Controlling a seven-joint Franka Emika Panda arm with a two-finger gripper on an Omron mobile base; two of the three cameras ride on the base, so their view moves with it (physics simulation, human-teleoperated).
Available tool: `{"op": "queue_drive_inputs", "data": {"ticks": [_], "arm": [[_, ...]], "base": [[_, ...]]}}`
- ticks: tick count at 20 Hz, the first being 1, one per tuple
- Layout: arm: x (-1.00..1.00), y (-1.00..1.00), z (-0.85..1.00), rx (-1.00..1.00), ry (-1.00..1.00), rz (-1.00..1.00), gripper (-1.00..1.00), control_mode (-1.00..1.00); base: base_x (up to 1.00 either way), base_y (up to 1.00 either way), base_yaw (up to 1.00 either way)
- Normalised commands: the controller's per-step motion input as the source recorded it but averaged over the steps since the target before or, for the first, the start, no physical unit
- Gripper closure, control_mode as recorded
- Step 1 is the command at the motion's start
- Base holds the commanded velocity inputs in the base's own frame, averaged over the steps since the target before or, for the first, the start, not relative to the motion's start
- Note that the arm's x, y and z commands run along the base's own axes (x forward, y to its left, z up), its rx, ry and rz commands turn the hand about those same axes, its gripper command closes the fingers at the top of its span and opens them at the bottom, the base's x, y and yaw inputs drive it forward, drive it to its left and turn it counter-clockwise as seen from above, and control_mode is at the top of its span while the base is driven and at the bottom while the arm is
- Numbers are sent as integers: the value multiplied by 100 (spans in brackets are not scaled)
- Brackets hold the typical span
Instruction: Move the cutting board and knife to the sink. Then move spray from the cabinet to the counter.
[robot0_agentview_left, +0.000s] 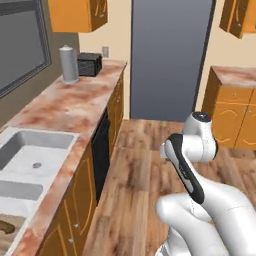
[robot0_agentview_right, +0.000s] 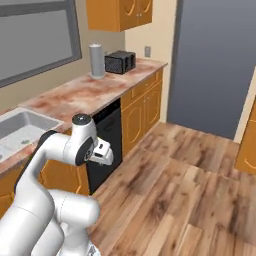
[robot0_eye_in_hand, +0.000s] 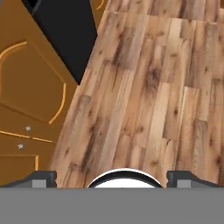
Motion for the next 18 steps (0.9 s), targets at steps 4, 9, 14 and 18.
{"op": "queue_drive_inputs", "data": {"ticks": [4,9,14,18], "arm": [[0,0,0,0,0,0,-100,100],[0,0,0,0,0,0,-100,100],[0,0,0,0,0,0,-100,100],[0,0,0,0,0,0,-100,100]], "base": [[-17,0,-69],[-16,0,-68],[-16,-2,-60],[-16,-14,-31]]}}
